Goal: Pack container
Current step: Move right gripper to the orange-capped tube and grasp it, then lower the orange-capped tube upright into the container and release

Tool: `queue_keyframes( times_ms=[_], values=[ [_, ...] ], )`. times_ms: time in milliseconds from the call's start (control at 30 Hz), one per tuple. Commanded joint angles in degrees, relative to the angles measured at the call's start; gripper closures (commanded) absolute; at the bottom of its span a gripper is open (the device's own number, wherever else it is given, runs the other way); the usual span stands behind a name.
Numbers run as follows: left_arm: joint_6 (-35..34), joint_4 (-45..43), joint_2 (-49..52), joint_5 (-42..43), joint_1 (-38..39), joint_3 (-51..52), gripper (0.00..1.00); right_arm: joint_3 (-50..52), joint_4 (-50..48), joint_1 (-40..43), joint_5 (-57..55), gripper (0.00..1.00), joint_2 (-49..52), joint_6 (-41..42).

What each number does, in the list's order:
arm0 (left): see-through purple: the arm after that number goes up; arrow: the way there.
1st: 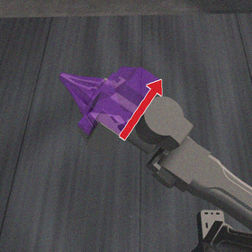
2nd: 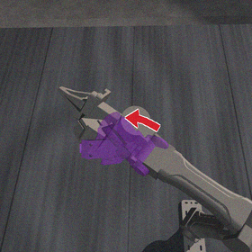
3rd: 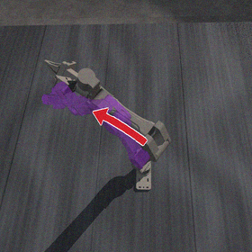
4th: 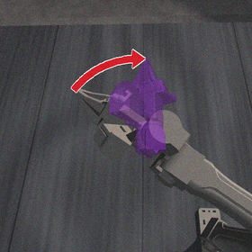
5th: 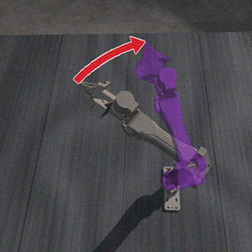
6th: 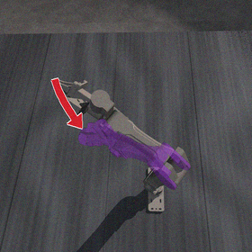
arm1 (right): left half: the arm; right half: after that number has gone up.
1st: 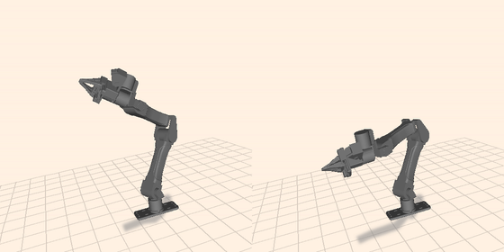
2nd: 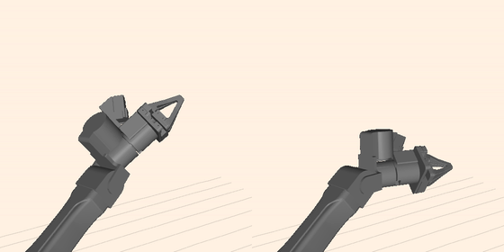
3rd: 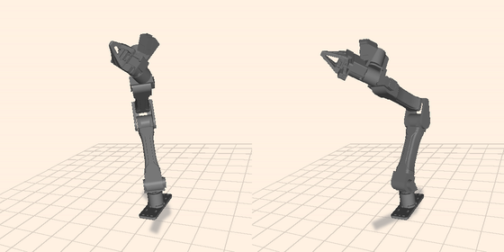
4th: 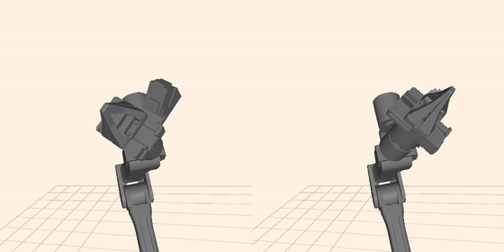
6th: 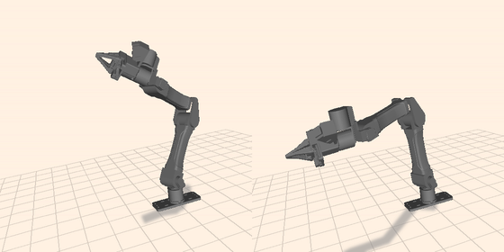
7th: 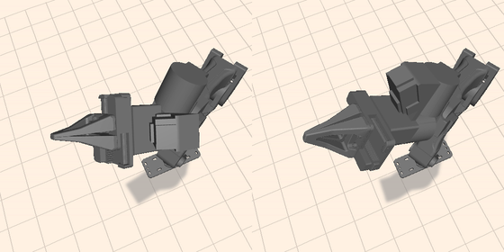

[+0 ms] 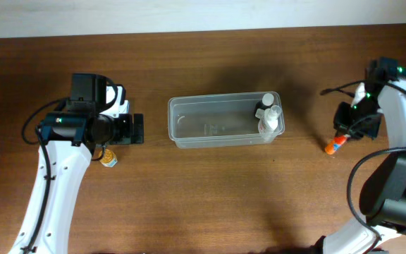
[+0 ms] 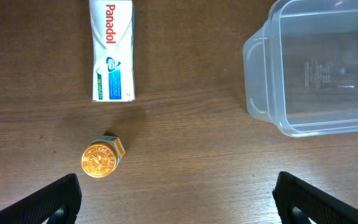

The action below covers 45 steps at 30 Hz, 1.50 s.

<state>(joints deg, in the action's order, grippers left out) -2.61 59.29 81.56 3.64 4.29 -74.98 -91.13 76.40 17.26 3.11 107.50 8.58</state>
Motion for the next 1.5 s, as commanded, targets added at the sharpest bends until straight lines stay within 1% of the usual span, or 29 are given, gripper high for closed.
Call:
queue_keyframes(
  times_ms=[0, 100, 133, 233, 433, 567, 867, 1100, 1400, 1467],
  values=[
    [0.9, -0.1, 0.2, -0.4, -0.4, -1.1, 0.01, -10.5, 5.1, -6.5, 1.0, 0.94, -5.5, -2.2],
    [0.9, -0.1, 0.2, -0.4, -0.5, -1.1, 0.01, -16.6, 8.5, -10.9, 0.7, 0.94, -6.7, -2.4],
    [0.9, -0.1, 0.2, -0.4, -0.5, -1.1, 0.01, -20.7, 10.2, -13.9, 0.7, 0.94, -7.3, -2.4],
    [0.9, -0.1, 0.2, -0.4, -0.5, -1.1, 0.01, -26.3, 11.3, -20.1, 0.8, 0.93, -7.8, -2.4],
    [0.9, -0.1, 0.2, -0.4, -0.4, -1.1, 0.01, -27.7, 9.6, -30.2, 0.7, 0.93, -6.9, -2.3],
    [0.9, -0.1, 0.2, -0.4, -0.4, -1.1, 0.01, -27.4, 8.0, -33.7, 0.8, 0.93, -3.5, -2.3],
    [0.9, -0.1, 0.2, -0.4, -0.4, -1.1, 0.01, -27.4, 3.8, -34.2, 0.8, 0.93, 8.2, -2.9],
    [0.9, -0.1, 0.2, -0.4, -0.4, -1.1, 0.01, -27.4, 0.2, -34.1, 0.7, 0.93, 14.9, -3.9],
    [0.9, -0.1, 0.2, -0.4, -0.4, -1.1, 0.01, -27.4, -0.7, -33.7, 0.7, 0.93, 18.3, -3.9],
    [0.9, -0.1, 0.2, -0.4, -0.4, -1.1, 0.01, -27.4, -0.8, -33.7, -0.9, 0.93, 19.2, -3.8]
  ],
)
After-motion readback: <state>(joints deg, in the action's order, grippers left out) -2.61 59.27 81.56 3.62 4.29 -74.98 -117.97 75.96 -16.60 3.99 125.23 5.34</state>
